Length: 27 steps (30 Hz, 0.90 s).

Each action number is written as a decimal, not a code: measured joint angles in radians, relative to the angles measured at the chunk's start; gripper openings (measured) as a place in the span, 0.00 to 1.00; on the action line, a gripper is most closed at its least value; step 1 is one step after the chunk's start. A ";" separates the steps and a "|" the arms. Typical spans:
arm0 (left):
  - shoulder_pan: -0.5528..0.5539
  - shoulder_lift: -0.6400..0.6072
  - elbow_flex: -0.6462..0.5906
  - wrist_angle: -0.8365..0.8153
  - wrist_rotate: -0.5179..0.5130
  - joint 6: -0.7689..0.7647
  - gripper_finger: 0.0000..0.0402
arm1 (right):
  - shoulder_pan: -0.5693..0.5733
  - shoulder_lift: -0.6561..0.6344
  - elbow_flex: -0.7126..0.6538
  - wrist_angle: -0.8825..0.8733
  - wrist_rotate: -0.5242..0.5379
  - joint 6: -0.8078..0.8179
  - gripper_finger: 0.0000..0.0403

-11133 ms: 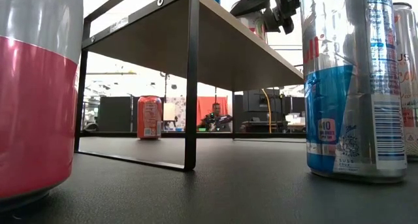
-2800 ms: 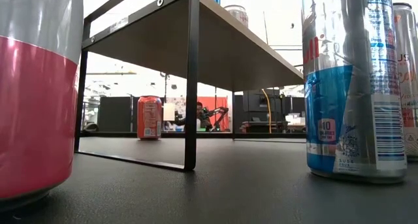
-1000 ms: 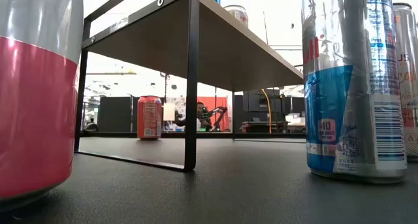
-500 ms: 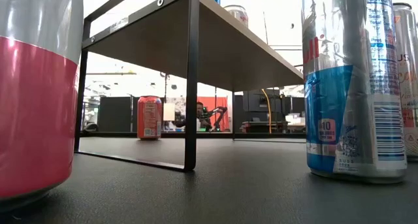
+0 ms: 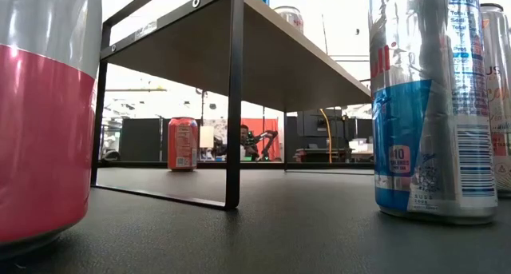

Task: Place canned beverage on shelf
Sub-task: Put the pink-white soda can on the shelf aligned with the pink-white soda can

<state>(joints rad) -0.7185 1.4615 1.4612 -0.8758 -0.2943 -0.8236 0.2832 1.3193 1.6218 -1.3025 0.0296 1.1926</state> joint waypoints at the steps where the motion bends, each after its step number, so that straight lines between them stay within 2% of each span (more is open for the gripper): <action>1: 0.000 0.002 0.000 0.001 -0.001 0.002 0.99 | 0.000 0.000 0.000 0.000 0.000 0.001 0.00; 6: 0.000 0.025 0.000 0.014 0.013 0.036 0.99 | 0.000 0.000 0.000 0.000 0.000 0.026 0.00; 13: -0.004 0.103 0.000 0.120 0.057 0.099 0.99 | 0.000 0.000 0.000 0.000 0.000 -0.008 0.00; 20: -0.005 0.165 0.000 0.253 0.107 0.054 0.99 | 0.005 0.000 0.000 -0.004 0.000 -0.084 0.00; 27: -0.004 0.223 0.000 0.262 0.114 0.059 0.99 | 0.068 0.000 0.000 -0.005 -0.001 -0.112 0.00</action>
<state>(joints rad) -0.7225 1.6844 1.4612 -0.6140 -0.1803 -0.7645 0.3513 1.3190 1.6218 -1.3073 0.0290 1.0801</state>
